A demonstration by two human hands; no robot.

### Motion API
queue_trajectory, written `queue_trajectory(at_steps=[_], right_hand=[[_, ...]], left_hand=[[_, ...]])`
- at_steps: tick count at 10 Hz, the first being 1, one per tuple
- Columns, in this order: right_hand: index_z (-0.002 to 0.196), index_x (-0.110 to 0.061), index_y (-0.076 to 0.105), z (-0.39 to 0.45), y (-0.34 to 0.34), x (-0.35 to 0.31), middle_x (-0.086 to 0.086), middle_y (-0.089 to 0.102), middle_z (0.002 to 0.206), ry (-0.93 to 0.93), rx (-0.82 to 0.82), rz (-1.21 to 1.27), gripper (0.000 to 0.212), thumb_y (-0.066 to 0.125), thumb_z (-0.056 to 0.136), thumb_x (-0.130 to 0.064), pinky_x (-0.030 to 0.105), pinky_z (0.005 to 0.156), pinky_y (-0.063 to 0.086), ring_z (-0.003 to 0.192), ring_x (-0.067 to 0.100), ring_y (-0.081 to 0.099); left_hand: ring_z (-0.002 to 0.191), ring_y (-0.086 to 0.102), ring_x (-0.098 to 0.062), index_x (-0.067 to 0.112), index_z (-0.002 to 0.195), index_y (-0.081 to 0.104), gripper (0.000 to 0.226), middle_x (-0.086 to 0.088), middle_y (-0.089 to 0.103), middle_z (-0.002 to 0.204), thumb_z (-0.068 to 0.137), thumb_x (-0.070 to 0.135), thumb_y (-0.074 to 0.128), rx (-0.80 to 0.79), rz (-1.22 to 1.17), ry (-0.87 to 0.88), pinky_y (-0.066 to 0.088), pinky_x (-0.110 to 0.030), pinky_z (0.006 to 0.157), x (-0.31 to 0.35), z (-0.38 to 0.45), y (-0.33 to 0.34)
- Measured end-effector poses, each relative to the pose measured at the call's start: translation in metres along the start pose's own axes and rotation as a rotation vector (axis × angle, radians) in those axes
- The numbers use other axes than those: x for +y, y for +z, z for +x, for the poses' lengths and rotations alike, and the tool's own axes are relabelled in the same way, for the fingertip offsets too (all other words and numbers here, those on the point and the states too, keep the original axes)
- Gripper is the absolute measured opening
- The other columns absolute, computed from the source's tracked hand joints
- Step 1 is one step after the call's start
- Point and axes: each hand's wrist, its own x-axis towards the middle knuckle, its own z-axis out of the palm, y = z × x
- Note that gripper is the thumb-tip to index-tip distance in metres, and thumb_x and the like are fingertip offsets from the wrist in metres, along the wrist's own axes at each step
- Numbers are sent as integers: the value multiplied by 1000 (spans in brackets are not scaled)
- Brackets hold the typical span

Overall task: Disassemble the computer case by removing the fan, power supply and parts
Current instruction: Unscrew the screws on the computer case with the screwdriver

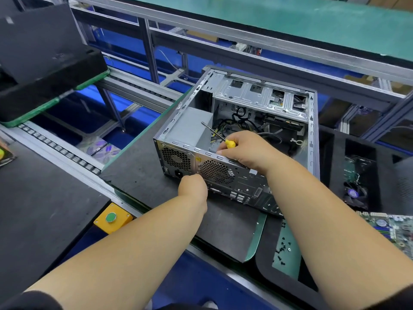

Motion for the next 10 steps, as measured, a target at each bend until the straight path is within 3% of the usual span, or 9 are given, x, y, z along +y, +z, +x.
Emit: queue_trajectory(at_steps=[1, 2, 3, 4, 5, 6, 7, 8, 10], right_hand=[[83, -19, 72, -8, -3, -6, -1, 70, 77, 8, 60, -65, 16, 69, 87, -34, 30, 64, 48, 62, 9, 59], [91, -25, 64, -20, -3, -12, -1, 67, 87, 40, 214, -86, 6, 63, 87, -29, 35, 65, 51, 71, 18, 63], [102, -25, 55, -33, 2, -19, -5, 57, 91, 71, 354, -26, 16, 58, 88, -21, 33, 60, 42, 70, 16, 53], [102, -24, 52, -48, 11, -30, -5, 56, 97, 101, 491, 50, 15, 56, 89, -16, 32, 60, 39, 73, 13, 52], [94, -29, 52, -67, 31, -42, -6, 58, 98, 124, 572, 152, 15, 58, 89, -16, 32, 65, 43, 80, 21, 58], [87, -31, 53, -85, 62, -47, -11, 60, 88, 175, 606, 242, 17, 62, 89, -16, 28, 59, 43, 72, 22, 62], [86, -31, 57, -97, 101, -47, -13, 59, 79, 245, 625, 351, 21, 64, 89, -11, 28, 58, 47, 57, 8, 57], [88, -29, 61, -102, 138, -42, -16, 57, 74, 316, 641, 427, 19, 65, 89, -10, 44, 70, 56, 54, -1, 53], [88, -30, 63, -101, 184, -34, 2, 64, 86, 472, 685, 501, 15, 61, 91, -16, 45, 78, 57, 56, 7, 57]], left_hand=[[59, 39, -18, 11, 91, 49, 10, -5, 49, 81, 97, 10, 41, -39, 54, -34, 33, -26, 53, 1, 1, -8], [53, 31, -13, 11, 91, 56, 14, -1, 46, 70, 99, 10, 44, -97, 61, -87, 29, -21, 50, 2, 6, -19], [51, 34, -10, 10, 106, 60, 14, -1, 48, 66, 99, 17, 50, -134, 92, -92, 32, -20, 49, 6, 9, -33], [52, 35, -12, 8, 99, 60, 14, -2, 48, 66, 99, 17, 50, -179, 192, -76, 32, -22, 50, 12, 12, -46], [52, 36, -17, 10, 77, 57, 22, -4, 48, 65, 97, 17, 51, -238, 384, 4, 31, -26, 52, 18, 9, -59], [60, 44, -20, 14, 79, 59, 16, -3, 55, 70, 92, 20, 50, -315, 631, 369, 35, -25, 56, 21, 11, -81], [59, 50, -5, 30, 81, 58, 14, 9, 57, 70, 91, 25, 50, -385, 763, 743, 39, -18, 52, 38, 9, -105], [60, 51, 4, 35, 75, 52, 19, 12, 55, 68, 92, 26, 52, -446, 807, 938, 35, -11, 50, 55, 7, -116], [62, 47, -4, 29, 84, 56, 14, 11, 54, 77, 91, 17, 54, -562, 814, 1082, 40, -23, 61, 67, 7, -127]])
